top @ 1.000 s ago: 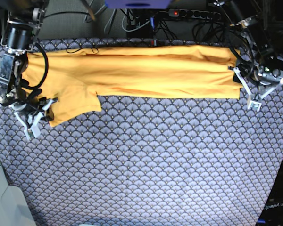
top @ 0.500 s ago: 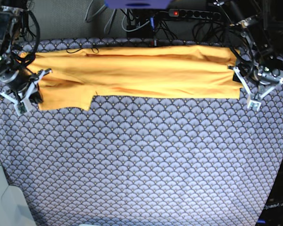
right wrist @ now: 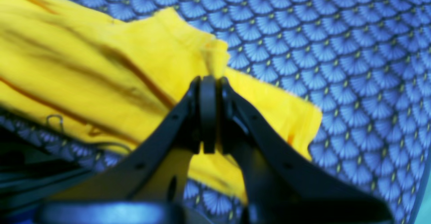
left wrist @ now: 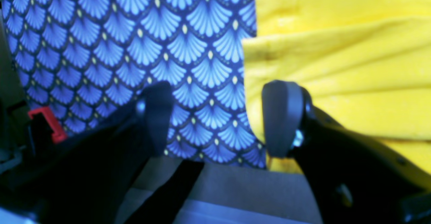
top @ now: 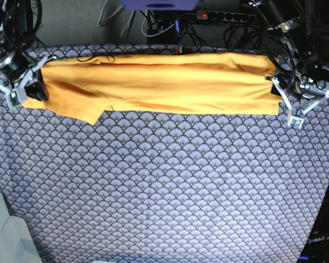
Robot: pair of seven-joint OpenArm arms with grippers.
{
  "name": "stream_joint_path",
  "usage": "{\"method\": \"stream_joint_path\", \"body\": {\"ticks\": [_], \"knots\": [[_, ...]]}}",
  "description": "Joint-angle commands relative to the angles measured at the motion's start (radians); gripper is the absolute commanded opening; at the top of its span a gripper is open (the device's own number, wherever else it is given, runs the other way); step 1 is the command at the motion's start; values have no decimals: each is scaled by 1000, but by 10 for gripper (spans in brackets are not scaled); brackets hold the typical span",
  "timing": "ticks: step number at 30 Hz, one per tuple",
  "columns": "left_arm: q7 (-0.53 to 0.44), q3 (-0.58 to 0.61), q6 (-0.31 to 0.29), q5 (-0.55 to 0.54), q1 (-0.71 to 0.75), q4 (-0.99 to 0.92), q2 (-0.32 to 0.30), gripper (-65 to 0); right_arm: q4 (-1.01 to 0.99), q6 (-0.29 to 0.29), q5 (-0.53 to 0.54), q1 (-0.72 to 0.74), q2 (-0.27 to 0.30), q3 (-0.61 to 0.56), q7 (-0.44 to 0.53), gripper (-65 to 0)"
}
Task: Fold the T-shirt properly
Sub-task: 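Move the right gripper to the sleeve end of the strip and grasp it, then hold both ends of the folded strip with both grippers and straighten it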
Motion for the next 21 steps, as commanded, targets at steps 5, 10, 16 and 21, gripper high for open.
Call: {"method": "stream_joint_path", "body": {"ticks": [5, 10, 16, 21], "knots": [[-12, -1, -1, 2, -8, -57, -14, -238, 7, 0, 9, -67, 13, 23, 75, -650], [-25, -1, -1, -1, -14, -149, -15, -238, -52, 0, 9, -75, 13, 17, 77, -650], [-57, -1, -1, 2, -8, -160, -9, -238, -125, 0, 9, -67, 13, 15, 77, -650], [-51, -1, -1, 2, -8, -160, -11, -238, -194, 0, 6, -28, 17, 14, 78, -650]]}}
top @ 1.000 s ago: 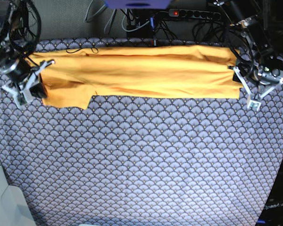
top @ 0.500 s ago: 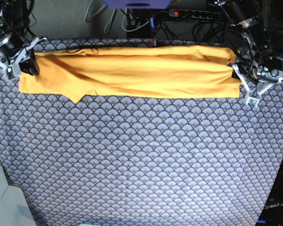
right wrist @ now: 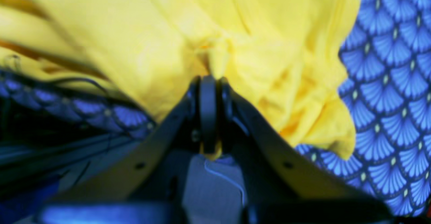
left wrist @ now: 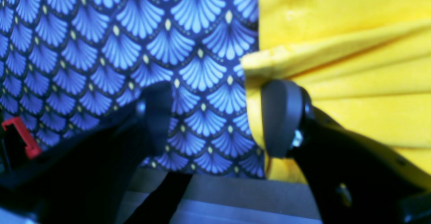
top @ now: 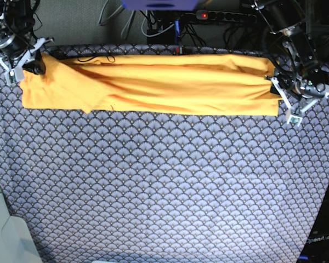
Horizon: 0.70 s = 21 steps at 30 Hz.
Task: Fold the T-shirt properly
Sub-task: 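Hold both ends of the folded strip with both grippers and straighten it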
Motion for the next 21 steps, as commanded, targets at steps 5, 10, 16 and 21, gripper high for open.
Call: {"method": "stream_joint_path", "body": {"ticks": [5, 10, 16, 21], "knots": [[6, 4, -2, 2, 9, -13, 2, -238, -34, -3, 18, 30, 43, 6, 25, -650], [0, 4, -2, 2, 10, -15, 2, -238, -35, -3, 18, 46, 49, 7, 24, -650], [8, 4, -2, 2, 10, -6, 0, -238, -55, -3, 16, 52, 49, 6, 21, -650], [8, 4, -2, 2, 10, -9, -18, -238, -146, -3, 16, 105, 63, -22, 19, -578]]}}
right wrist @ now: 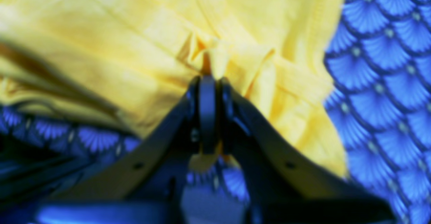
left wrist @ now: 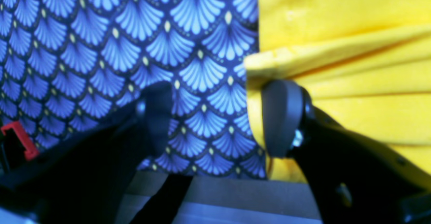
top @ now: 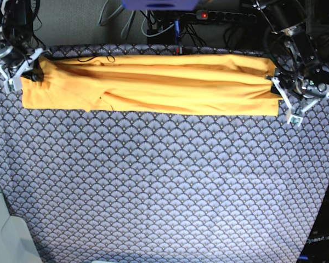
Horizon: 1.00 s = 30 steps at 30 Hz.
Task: Fold the T-shirt properly
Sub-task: 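Hold both ends of the folded strip with both grippers and straighten it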
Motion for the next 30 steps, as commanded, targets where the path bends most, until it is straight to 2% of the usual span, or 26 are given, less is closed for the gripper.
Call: {"method": "stream_joint_path", "body": {"ticks": [1, 6, 11, 17, 30], "knots": [[11, 2, -1, 20, 5, -4, -2, -238, -19, -1, 12, -2, 34, 4, 17, -545], [13, 2, -1, 20, 5, -1, -2, -238, -123, -1, 12, 56, 40, -3, 17, -411], [14, -1, -1, 19, 5, 22, -2, -238, -137, -1, 12, 58, 51, -7, 17, -341], [106, -2, -1, 16, -3, 97, 3, -238, -136, -1, 12, 58, 51, -8, 17, -336], [117, -1, -1, 13, 2, 229, 87, -238, -134, -1, 12, 68, 51, -40, 18, -336]]}}
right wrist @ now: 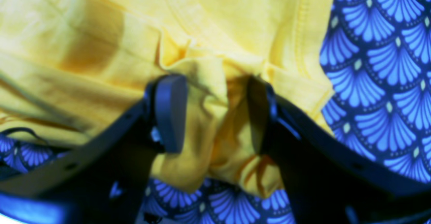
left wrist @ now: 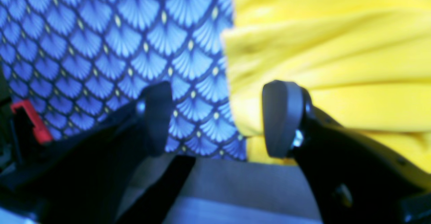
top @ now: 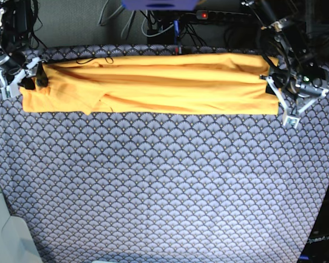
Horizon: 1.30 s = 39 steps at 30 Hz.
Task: Fold the T-shirt properly
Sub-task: 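Hold both ends of the folded strip with both grippers and straighten it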
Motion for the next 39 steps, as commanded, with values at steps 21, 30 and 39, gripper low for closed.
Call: {"method": "stream_joint_path", "body": {"ticks": [21, 30, 39], "knots": [[-79, -17, -2, 5, -9, -78, 90, -238, 2, -8, -19, 5, 12, -9, -27, -336], [-100, -147, -2, 5, -10, -138, 96, -238, 2, -8, -19, 5, 12, -14, -27, -336], [-100, -179, -2, 6, -10, -196, 104, -238, 2, -8, -19, 5, 12, -14, -27, -336]]}}
